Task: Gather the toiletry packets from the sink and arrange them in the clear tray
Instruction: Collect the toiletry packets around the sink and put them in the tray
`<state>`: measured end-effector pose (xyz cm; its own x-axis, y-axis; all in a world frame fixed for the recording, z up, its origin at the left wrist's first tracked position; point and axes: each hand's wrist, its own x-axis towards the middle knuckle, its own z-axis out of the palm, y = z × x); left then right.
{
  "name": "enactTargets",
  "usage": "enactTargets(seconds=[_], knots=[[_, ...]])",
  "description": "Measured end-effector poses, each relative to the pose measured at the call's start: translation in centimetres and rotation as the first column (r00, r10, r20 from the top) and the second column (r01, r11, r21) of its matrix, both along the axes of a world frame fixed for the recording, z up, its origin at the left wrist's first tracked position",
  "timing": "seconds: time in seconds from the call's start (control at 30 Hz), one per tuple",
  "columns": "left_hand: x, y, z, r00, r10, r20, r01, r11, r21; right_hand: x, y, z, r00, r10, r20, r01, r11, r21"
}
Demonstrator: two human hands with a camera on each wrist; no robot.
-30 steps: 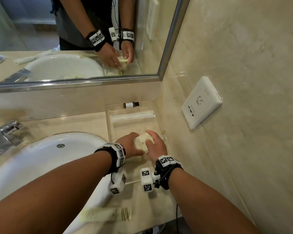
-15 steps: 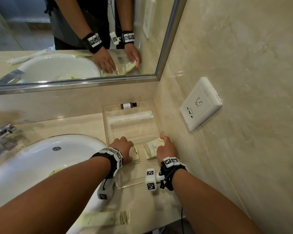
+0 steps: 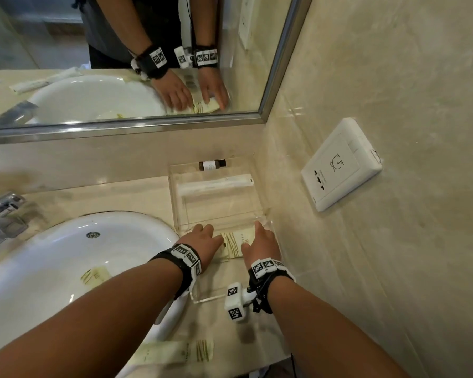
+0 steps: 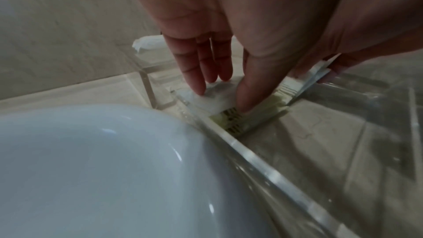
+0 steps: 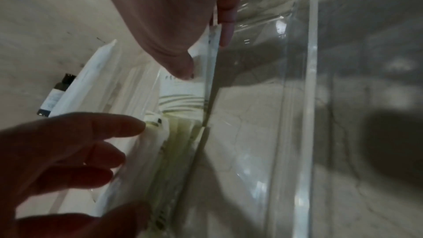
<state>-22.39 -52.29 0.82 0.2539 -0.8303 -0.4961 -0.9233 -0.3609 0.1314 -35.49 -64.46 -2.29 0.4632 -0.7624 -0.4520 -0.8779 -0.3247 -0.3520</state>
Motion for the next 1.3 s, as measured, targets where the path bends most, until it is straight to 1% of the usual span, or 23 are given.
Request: enactTargets(seconds=[0.1,0.2,0.27,0.4,0.57,0.73,0.87,0.93,1.1,1.2,1.3], knots=[[-0.1,0.3,0.0,1.0,0.0,0.008,0.0,1.0,-0.022,-0.7,0.6,-0.1,1.0,-0.011,0.028,0.012,0.999,-0.052],[0.1,0.6,0.0,0.999,0.028,0.019,-0.028,0.999,-0.039,-1.3,1.2,-0.1,0.998,0.014,0.057,-0.007,0.993,-0.121],[0.1,0.8,-0.1,0.998,0.046,0.034,-0.045,0.999,-0.029,-1.7,1.8,0.0,0.999,0.023,0.049,-0.016,0.989,-0.147],[-0.2,1.0,-0.5,0.997,0.055,0.052,-0.054,0.998,-0.016,-2.0,3.2,-0.4,1.0,0.016,-0.007,-0.017,0.996,-0.088],[-0.7,0.9,-1.2,0.998,0.037,0.06,-0.036,0.999,-0.028,-1.2,3.6,-0.5,0.991,0.133,-0.008,-0.133,0.991,-0.013],[-0.9,1.1,-1.8,0.996,0.061,0.059,-0.059,0.998,-0.038,-1.5,2.4,-0.6,0.97,0.234,-0.065,-0.232,0.972,0.026],[-0.9,1.4,-2.0,0.996,0.068,0.053,-0.065,0.997,-0.052,-2.0,2.2,-0.7,0.958,0.26,-0.122,-0.259,0.966,0.025],[-0.7,1.7,-1.8,0.995,0.084,0.048,-0.081,0.995,-0.057,-2.0,2.5,-0.5,0.958,0.254,-0.132,-0.254,0.967,0.014],[0.4,2.8,-0.1,0.993,0.117,0.028,-0.115,0.991,-0.069,-1.0,3.2,1.1,0.953,0.264,-0.151,-0.278,0.957,-0.082],[1.6,4.3,1.4,0.982,0.19,-0.01,-0.19,0.976,-0.105,0.2,3.9,2.5,0.946,0.303,-0.118,-0.314,0.945,-0.089],[2.8,7.1,3.0,0.952,0.302,-0.055,-0.307,0.942,-0.135,1.3,5.0,3.8,0.933,0.356,-0.054,-0.36,0.928,-0.093]])
